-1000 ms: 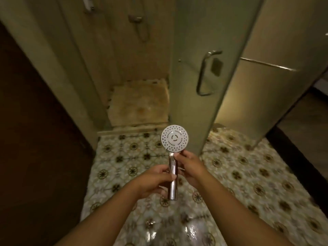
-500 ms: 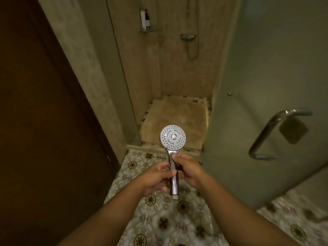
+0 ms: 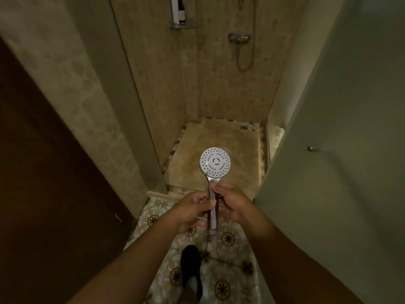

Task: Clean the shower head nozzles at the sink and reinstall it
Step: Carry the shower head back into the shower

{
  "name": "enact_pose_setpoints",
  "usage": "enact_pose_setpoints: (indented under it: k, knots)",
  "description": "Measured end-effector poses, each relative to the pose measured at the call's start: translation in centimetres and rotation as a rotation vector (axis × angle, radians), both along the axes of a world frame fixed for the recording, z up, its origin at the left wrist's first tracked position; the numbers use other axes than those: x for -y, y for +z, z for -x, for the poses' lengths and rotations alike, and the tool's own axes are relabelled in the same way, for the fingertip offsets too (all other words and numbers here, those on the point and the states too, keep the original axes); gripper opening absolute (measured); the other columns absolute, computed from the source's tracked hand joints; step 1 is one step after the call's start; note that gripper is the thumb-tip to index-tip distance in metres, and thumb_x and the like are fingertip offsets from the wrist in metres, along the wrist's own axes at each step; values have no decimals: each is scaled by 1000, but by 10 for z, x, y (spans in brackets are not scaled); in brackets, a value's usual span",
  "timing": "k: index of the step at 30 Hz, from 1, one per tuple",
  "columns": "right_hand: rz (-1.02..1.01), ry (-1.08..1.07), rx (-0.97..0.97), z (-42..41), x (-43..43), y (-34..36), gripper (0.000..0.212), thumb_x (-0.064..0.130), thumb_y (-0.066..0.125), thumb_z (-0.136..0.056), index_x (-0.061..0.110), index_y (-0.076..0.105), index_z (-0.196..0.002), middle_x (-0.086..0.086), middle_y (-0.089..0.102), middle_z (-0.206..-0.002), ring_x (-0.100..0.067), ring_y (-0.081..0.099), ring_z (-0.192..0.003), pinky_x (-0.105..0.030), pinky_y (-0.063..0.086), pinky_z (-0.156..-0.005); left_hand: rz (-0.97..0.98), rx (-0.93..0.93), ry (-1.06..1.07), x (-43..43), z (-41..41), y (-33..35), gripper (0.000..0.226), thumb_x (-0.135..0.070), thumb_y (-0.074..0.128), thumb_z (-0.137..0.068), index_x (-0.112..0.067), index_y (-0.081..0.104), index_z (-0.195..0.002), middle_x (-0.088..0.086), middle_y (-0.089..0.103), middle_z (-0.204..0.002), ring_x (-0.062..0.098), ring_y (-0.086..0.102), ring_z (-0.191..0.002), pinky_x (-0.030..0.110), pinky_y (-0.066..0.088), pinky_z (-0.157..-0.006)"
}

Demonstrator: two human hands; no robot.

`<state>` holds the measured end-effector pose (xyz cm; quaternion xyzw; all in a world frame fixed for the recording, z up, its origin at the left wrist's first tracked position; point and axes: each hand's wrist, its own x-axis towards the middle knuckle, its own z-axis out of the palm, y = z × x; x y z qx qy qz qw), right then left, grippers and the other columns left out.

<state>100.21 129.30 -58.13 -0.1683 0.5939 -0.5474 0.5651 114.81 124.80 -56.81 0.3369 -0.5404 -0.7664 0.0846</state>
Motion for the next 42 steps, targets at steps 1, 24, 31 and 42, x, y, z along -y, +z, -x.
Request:
enact_pose_setpoints:
  k: [1,24,31,42]
  knots:
    - [-3,5,-6,10,19,-3,15,20,62,-95,6,67,-97,-9,68,-83,-20,66,-74,-32,54,-62,17,12,7,20,10,-4,13,-17,60,-96,-13,69,-106,5,71,-91,19,68,-83,44,54,-78]
    - [3,-20,-86,264,395,3,24,28,59,-97,7,69,-105,-11,70,-95,-26,66,-90,-37,53,-76,15,101,-117,423,265,-3,30,-10,66,-92,-9,63,-121,10,70,-101,28,69,-93,47,59,-82]
    - [19,31,-66,385,497,1,19,32,59,-96,17,71,-97,-5,72,-90,-17,68,-81,-31,52,-66,28,148,-46,517,388,1,36,-9,63,-93,-6,58,-128,25,64,-123,45,63,-110,60,49,-93]
    - [22,81,-86,500,595,20,19,17,58,-97,1,68,-98,-15,69,-89,-27,68,-83,-32,56,-66,-1,104,-30,618,500,18,30,-8,65,-92,-2,62,-121,15,68,-105,27,69,-90,43,60,-76]
